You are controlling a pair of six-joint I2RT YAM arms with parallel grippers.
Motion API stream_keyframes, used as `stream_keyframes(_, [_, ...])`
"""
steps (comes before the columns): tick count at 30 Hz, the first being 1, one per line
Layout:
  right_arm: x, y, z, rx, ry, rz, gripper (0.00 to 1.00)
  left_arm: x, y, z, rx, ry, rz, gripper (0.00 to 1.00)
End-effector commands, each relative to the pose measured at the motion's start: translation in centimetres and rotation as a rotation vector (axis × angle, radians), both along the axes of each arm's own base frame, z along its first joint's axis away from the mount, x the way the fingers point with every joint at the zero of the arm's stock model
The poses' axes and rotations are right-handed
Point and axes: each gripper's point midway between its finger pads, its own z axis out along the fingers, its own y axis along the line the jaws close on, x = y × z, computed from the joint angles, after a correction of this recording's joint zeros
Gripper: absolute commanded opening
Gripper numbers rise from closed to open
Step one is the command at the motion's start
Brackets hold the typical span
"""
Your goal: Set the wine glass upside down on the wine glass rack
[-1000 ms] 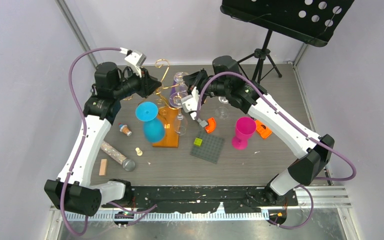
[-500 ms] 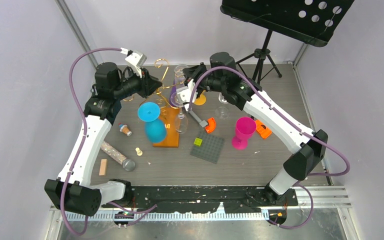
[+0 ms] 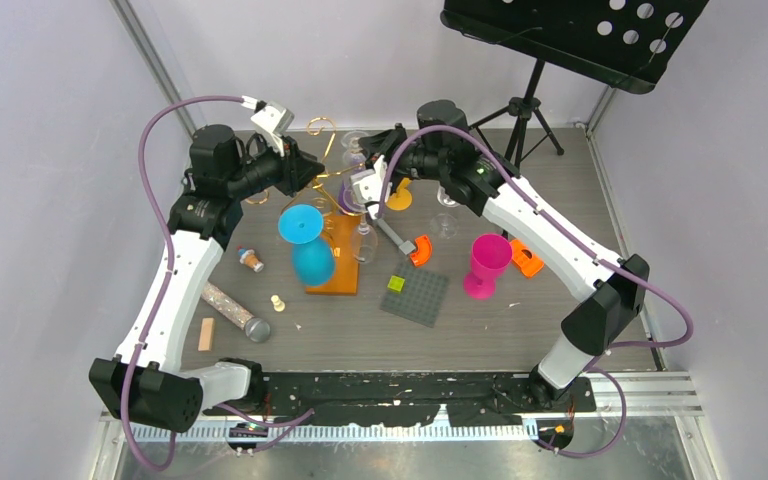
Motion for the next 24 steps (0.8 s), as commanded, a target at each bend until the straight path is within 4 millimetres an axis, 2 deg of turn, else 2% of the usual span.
stream_keyframes(1, [-1.1, 0.6, 5.8, 0.126, -0.093, 0.064, 0.13, 0.0, 0.3, -1.5, 0.017, 0.039, 0.011, 0.0])
stream_keyframes(10, [-1.7, 1.1, 4.8, 0.111, -0.05, 0.108, 0.16, 0.0, 0.3, -1.6, 0.014, 0.044, 0.01, 0.0])
stream_keyframes(24, [-1.9, 1.7, 4.0, 0.112, -0.009, 0.134, 0.27, 0.0, 0.2, -1.8, 0.015, 0.05, 0.008, 0.0])
